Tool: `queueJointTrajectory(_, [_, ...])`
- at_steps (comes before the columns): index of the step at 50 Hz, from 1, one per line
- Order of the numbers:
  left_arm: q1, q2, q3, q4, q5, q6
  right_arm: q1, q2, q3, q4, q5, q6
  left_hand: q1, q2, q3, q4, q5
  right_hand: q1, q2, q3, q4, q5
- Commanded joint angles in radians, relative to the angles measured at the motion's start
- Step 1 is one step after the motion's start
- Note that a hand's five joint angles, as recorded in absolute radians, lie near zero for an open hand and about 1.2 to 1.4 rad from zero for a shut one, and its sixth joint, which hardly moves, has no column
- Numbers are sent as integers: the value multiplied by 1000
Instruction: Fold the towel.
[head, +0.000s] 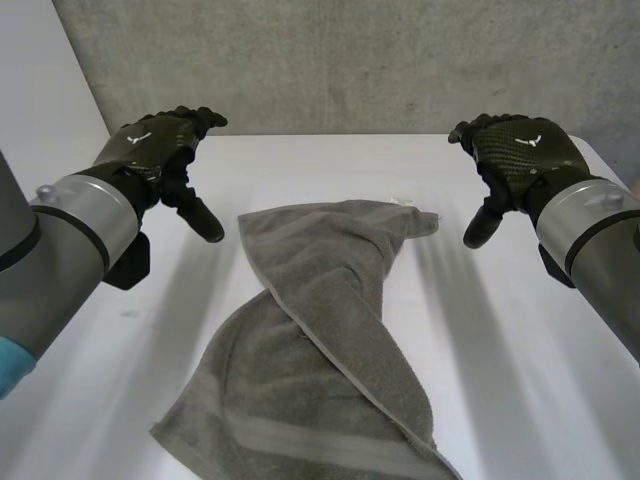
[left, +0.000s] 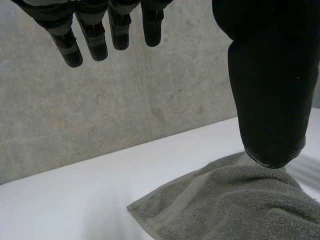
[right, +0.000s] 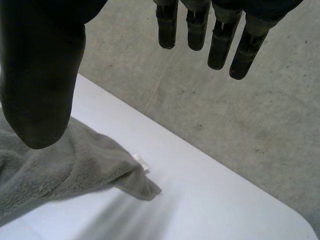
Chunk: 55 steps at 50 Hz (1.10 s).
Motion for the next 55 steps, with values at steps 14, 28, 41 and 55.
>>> queueJointTrajectory(14, [27, -321, 2, 153, 116, 240, 168, 121, 247, -90, -66, 43, 16, 16, 15, 12, -25, -52, -74, -67, -86, -59])
queueJointTrajectory(28, [25, -525, 1, 311, 181, 283, 290, 273, 327, -280, 55, 40, 66, 66, 65, 62, 24, -39, -61, -54, -73, -46])
queueJointTrajectory(41, [22, -563, -1, 364, 188, 282, 295, 288, 360, -382, 110, 38, 77, 78, 77, 74, 36, 208, 186, 193, 174, 200])
queueJointTrajectory(55, [10, -557, -2, 379, 187, 280, 278, 193, 351, -238, 61, 81, 113, 113, 112, 109, 71, -30, -52, -45, -64, -37])
